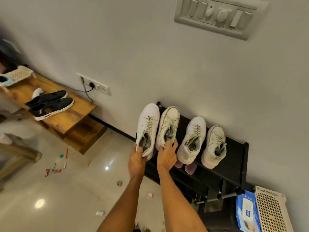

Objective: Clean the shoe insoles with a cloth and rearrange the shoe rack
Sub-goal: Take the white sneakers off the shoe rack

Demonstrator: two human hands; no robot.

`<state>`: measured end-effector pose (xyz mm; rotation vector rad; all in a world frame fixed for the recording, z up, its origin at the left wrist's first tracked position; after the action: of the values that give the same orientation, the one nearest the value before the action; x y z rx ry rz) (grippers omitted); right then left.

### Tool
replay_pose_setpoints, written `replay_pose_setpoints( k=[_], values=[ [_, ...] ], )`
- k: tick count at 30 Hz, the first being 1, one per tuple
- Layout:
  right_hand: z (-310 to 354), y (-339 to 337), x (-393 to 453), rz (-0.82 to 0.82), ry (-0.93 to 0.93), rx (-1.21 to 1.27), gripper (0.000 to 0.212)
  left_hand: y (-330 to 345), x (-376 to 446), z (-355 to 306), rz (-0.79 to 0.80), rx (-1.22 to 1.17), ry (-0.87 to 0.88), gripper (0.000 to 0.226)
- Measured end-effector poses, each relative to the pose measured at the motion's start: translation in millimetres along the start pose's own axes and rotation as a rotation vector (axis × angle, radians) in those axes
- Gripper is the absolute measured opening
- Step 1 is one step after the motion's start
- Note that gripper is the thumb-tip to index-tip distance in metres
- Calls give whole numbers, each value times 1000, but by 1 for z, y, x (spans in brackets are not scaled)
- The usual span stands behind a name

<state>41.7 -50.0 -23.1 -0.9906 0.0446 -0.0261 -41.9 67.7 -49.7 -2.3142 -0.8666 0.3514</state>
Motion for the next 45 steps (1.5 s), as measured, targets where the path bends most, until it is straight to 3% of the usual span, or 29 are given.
replay_pose_setpoints(
  k=[2, 8, 16, 20, 27, 29, 34, 37, 42, 45],
  values=[
    [12, 3, -16, 27, -94, -15, 33, -12, -13, 13, -40, 3, -12, 41],
    [47, 40, -80, 223, -337, -116, 37, -56, -65, 79, -211, -180, -354, 23],
    [48, 129, -181, 503, -612, -277, 35, -74, -148, 183, -441, -146, -677, 11],
    [13, 198, -225, 671, -744, -390, 36, -53, -196, 252, -512, -222, -861, 15],
    [-58, 416, -293, 940, -1125, -553, 54, 17, -238, 455, -543, -170, -1171, 18],
    [-90, 493, -321, 916, -1222, -561, 52, 43, -246, 529, -618, -152, -1165, 18],
    [-123, 626, -369, 999, -1214, -535, 33, 73, -252, 674, -653, -108, -1198, 17],
    [-143, 702, -395, 1007, -1177, -511, 32, 92, -255, 756, -640, -20, -1192, 21],
    [-169, 782, -426, 968, -1165, -439, 23, 125, -271, 836, -637, 39, -1162, 20],
    [-172, 804, -436, 1003, -1202, -420, 29, 131, -278, 858, -626, 42, -1163, 18]
  ],
)
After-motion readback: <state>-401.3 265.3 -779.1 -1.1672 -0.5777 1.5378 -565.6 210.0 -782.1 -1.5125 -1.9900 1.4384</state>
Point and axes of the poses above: each hand's wrist, its own x-axis towards the middle knuckle, its own y-axis out of the palm, z = x × y, the point moved 6 cm from there along x, towards the middle knuckle, and after that the axes turned 1 degree about z, right-handed, at the moved point
